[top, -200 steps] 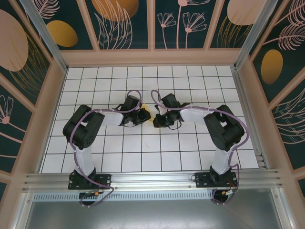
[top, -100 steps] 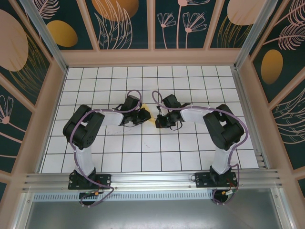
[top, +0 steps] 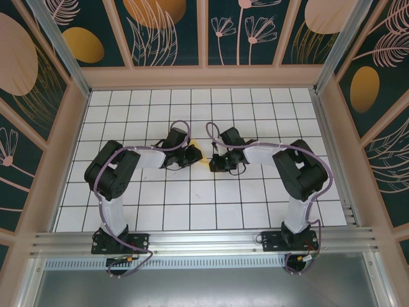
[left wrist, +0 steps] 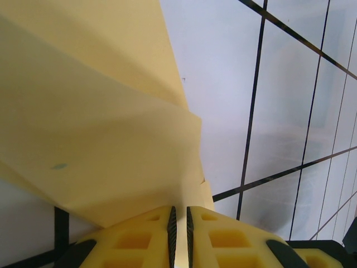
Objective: Fold a paper plane with a square sheet of paper (pick it up from the middle)
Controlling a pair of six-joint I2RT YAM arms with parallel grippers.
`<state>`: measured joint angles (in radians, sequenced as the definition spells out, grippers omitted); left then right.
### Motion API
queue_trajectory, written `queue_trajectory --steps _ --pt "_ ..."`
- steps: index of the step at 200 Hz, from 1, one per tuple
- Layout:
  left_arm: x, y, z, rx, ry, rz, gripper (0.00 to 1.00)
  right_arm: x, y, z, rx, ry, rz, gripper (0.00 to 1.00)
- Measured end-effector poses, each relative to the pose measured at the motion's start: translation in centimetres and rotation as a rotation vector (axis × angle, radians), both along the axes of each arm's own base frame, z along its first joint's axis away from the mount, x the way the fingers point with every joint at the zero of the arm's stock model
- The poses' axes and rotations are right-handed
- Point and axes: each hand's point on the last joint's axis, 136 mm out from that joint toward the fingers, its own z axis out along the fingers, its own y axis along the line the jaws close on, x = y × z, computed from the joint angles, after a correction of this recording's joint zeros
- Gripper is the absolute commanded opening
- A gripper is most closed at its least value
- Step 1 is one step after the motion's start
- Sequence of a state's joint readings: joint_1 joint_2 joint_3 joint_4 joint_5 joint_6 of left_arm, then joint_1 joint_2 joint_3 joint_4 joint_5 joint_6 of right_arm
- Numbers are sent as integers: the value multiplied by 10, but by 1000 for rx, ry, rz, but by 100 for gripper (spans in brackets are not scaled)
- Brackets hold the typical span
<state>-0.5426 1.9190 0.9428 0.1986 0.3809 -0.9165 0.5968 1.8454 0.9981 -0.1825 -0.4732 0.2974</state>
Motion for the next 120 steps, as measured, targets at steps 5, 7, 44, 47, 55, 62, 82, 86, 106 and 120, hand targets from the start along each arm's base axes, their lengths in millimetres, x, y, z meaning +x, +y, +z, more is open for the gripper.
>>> queue_trajectory --steps 5,7,44,47,55,62,82,86,106,120 --pt "0 0 0 0 0 0 16 0 0 1 6 2 0 5" --pt "0 0 0 0 0 0 16 0 0 2 7 3 1 5" --pt "0 0 0 0 0 0 16 3 8 29 89 -13 18 5" --pt "0 0 0 0 0 0 16 4 10 31 94 -15 20 5" --pt "0 0 0 0 0 0 16 6 12 34 104 -22 23 5" --pt "0 0 0 0 0 0 16 8 14 36 110 -25 26 5" --pt "0 0 0 0 0 0 16 10 18 35 116 -18 31 5" --pt "0 0 0 0 0 0 16 9 19 33 114 -13 33 5" --pt "0 0 0 0 0 0 16 7 19 22 101 12 36 5" --pt "0 0 0 0 0 0 16 6 19 14 89 30 36 5"
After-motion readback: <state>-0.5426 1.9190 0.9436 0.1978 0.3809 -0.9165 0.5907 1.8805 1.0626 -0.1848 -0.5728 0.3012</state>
